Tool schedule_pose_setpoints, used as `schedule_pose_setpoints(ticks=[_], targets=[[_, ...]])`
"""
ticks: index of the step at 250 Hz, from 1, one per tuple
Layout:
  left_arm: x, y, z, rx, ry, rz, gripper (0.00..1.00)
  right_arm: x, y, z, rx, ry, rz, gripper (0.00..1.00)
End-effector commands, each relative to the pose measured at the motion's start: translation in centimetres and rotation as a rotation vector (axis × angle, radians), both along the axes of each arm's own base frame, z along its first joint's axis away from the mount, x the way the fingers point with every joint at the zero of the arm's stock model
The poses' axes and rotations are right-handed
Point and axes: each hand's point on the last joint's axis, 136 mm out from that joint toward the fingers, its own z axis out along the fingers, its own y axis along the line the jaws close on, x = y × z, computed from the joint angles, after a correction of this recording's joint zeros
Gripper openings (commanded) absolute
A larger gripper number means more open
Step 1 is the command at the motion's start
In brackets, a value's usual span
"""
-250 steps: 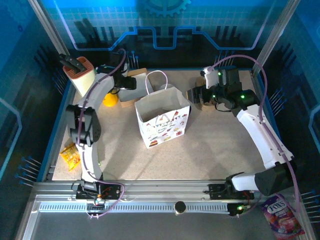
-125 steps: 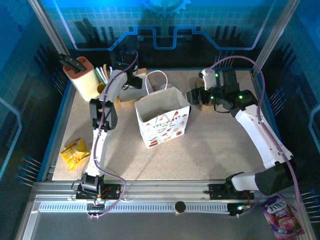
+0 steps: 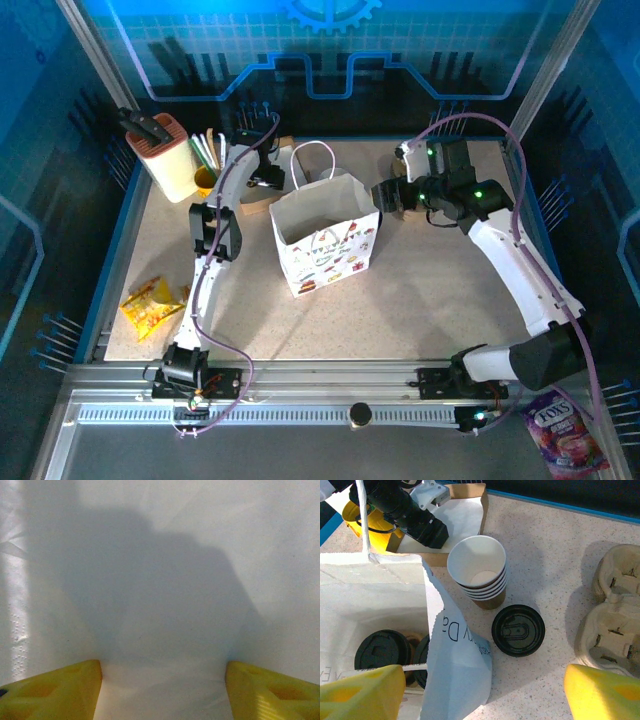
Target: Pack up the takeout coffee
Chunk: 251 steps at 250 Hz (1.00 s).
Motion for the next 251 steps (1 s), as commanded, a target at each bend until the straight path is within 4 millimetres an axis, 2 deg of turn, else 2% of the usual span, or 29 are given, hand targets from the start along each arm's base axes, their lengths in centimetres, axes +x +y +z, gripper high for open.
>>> schedule_pose_setpoints(ticks=[1, 60, 123, 148, 208, 251], targets=[[-0.9, 0.3, -1.2, -0.001, 0.055, -0.009, 0.65, -0.4, 0.1, -0.3, -0.018, 0.007, 0.008, 0.84], [-2.8, -0.5, -1.8, -0.034, 0.135, -0.028, 0.62, -0.4, 0.3, -0.5, -0.014, 0.014, 0.013, 0.84], [-4.7, -2.1, 0.5, -0.064, 0.178, -0.066, 0.59, -0.4, 0.4, -0.9, -0.012, 0.021, 0.016, 0.84], [-4.6, -2.0, 0.9, -0.061, 0.167, -0.068, 0.54, -0.5, 0.3, -1.0, -0.018, 0.024, 0.014, 0.84], [-5.0, -1.5, -0.8, -0.046, 0.204, -0.072, 0.42, -0.5, 0.1, -1.5, -0.033, 0.028, 0.013, 0.85], [-3.9, -1.7, 0.5, -0.058, 0.145, -0.074, 0.37, -0.4, 0.2, -1.6, -0.03, 0.033, 0.017, 0.85]])
